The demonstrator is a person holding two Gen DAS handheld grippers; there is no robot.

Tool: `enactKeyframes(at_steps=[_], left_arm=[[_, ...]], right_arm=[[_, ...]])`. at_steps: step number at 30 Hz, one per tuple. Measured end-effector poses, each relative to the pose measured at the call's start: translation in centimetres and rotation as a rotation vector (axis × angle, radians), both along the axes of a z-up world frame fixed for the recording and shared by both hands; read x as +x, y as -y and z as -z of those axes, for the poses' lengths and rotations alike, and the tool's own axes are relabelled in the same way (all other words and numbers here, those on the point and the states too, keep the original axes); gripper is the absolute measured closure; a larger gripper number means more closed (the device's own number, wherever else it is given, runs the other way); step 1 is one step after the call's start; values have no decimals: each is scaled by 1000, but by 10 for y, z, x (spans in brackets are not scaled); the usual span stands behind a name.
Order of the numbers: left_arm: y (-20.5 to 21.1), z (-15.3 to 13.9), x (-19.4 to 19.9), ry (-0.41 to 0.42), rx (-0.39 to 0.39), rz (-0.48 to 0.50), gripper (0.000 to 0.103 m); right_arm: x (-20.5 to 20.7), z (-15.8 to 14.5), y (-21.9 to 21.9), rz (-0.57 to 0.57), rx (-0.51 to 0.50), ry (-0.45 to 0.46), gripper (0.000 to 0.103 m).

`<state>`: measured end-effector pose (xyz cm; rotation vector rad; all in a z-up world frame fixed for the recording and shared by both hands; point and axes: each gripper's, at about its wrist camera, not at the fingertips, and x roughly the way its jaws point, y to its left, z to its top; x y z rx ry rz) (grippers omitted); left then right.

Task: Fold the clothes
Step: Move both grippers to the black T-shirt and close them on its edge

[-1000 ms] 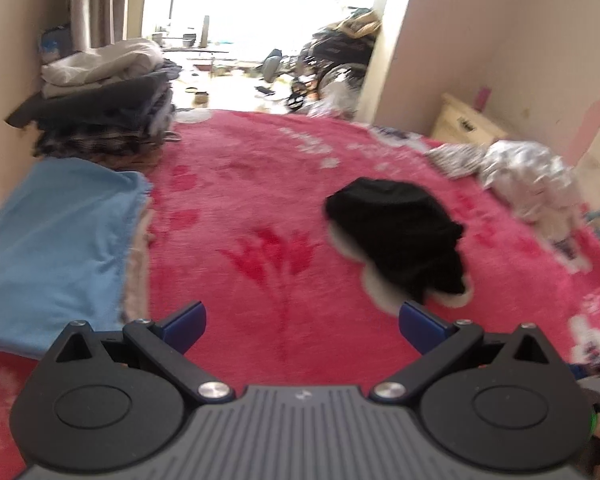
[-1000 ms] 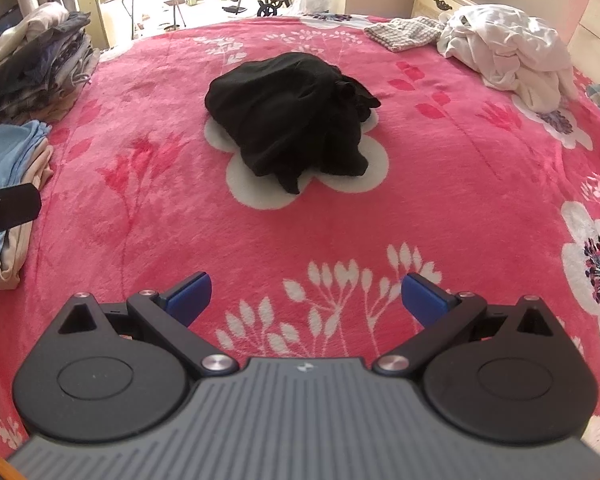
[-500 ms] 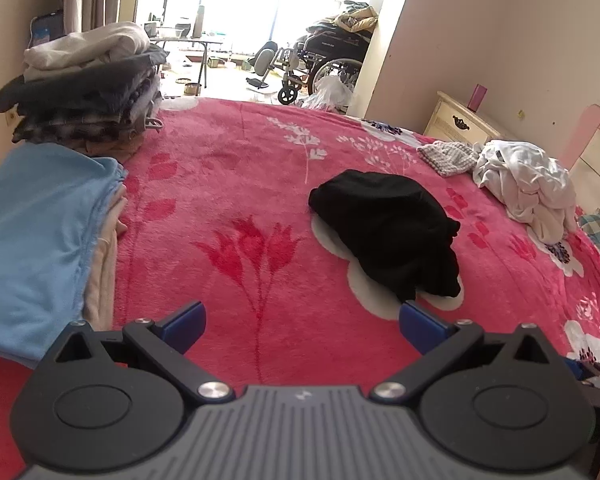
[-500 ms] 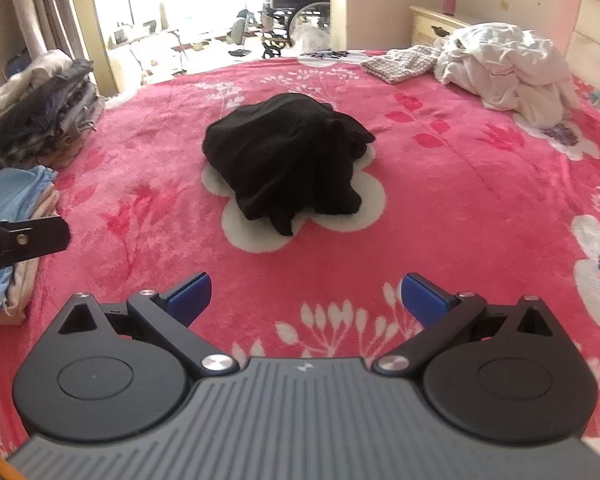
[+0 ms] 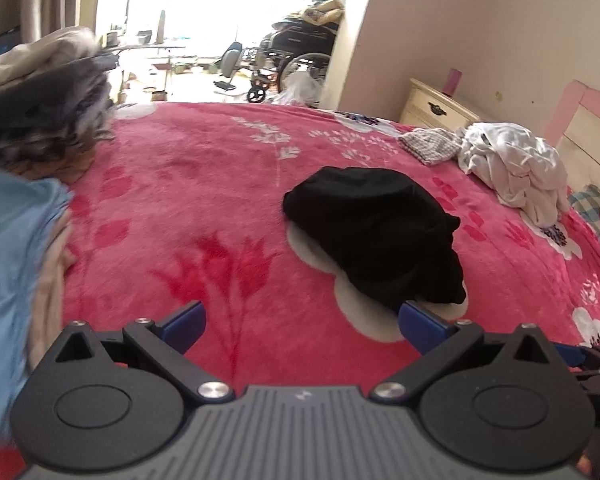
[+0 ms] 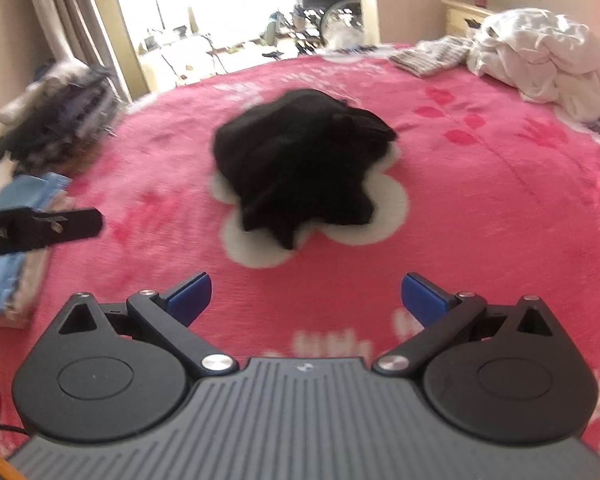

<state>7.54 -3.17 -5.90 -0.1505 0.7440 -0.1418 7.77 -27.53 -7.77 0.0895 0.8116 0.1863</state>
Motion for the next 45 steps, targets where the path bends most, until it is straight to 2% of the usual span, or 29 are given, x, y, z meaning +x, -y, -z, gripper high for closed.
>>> enactKeyframes(at_steps=[2, 5, 10, 14, 16, 17, 18, 21, 24, 27, 29, 31, 34, 38, 41, 43, 45], left_arm=[[10, 2, 15, 9, 14, 40, 0], [30, 0, 41, 30, 36, 128, 0], [76, -1, 82, 87, 112, 281, 1], [123, 10, 108, 119, 216, 408, 8], [142, 22, 119, 111, 294, 422, 27], [148, 28, 125, 100, 319, 422, 34], [150, 34, 133, 85, 324, 419, 46], [134, 37, 141, 70, 235, 358, 62], [110, 34, 143, 85, 191, 289, 69], [88, 32, 144, 90, 159, 242, 71], [75, 33, 147, 84, 149, 215, 71], [61, 36, 150, 62, 136, 184, 71], [43, 42, 153, 26, 100, 137, 69], [27, 49, 152, 8, 61, 102, 66], [23, 51, 149, 14, 56, 101, 63], [22, 49, 146, 26, 55, 111, 60], [22, 45, 143, 46, 54, 125, 53]], right_arm=[[15, 6, 9, 22, -2, -36, 1], [40, 12, 21, 48, -20, -22, 1], [60, 22, 44, 103, -96, 115, 1], [60, 34, 66, 152, -75, 120, 2], [61, 34, 71, 161, -76, 128, 3], [61, 34, 73, 166, -79, 135, 3], [62, 34, 74, 171, -81, 143, 3], [65, 33, 76, 168, -75, 155, 7], [69, 29, 73, 139, -62, 165, 13], [76, 23, 65, 87, -66, 187, 27], [83, 18, 57, 45, -86, 214, 30], [95, 14, 45, -11, -109, 246, 39], [114, 13, 23, -116, -165, 279, 42], [136, 26, -12, -246, -263, 266, 47], [152, 39, -27, -252, -355, 259, 59], [163, 41, -28, -219, -406, 263, 79], [173, 35, -20, -160, -376, 273, 86]])
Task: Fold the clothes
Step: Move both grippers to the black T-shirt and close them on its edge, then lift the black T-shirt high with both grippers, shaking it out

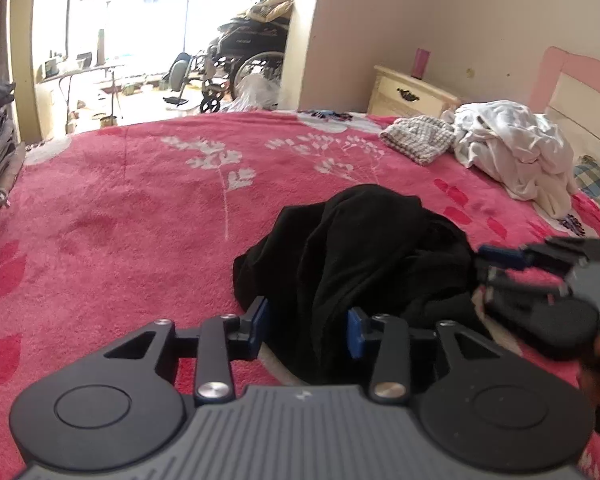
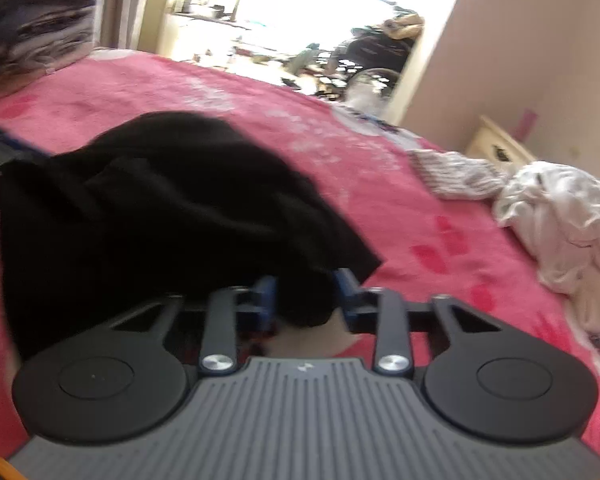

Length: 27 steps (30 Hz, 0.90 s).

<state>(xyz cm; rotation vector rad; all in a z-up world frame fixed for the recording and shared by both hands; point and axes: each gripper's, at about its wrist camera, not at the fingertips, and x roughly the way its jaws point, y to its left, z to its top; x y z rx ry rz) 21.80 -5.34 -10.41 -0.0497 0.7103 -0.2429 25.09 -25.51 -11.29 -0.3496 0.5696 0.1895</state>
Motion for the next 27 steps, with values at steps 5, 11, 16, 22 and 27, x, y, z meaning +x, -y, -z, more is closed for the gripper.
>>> enactKeyframes(at_steps=[5, 11, 16, 22, 27], left_arm=[[3, -19, -12, 85, -52, 58, 41], [43, -33, -15, 176, 3, 222, 37], [71, -20, 3, 168, 132, 214, 62], [55, -20, 16, 164, 63, 117, 90], [44, -21, 13, 182, 46, 97, 91]], right_arm=[[4, -20, 17, 56, 111, 70, 94], [4, -36, 19, 15, 148, 133, 95], [2, -42, 19, 3, 152, 145, 95], [-10, -42, 26, -6, 184, 121, 91], [-31, -42, 27, -78, 220, 118, 69]])
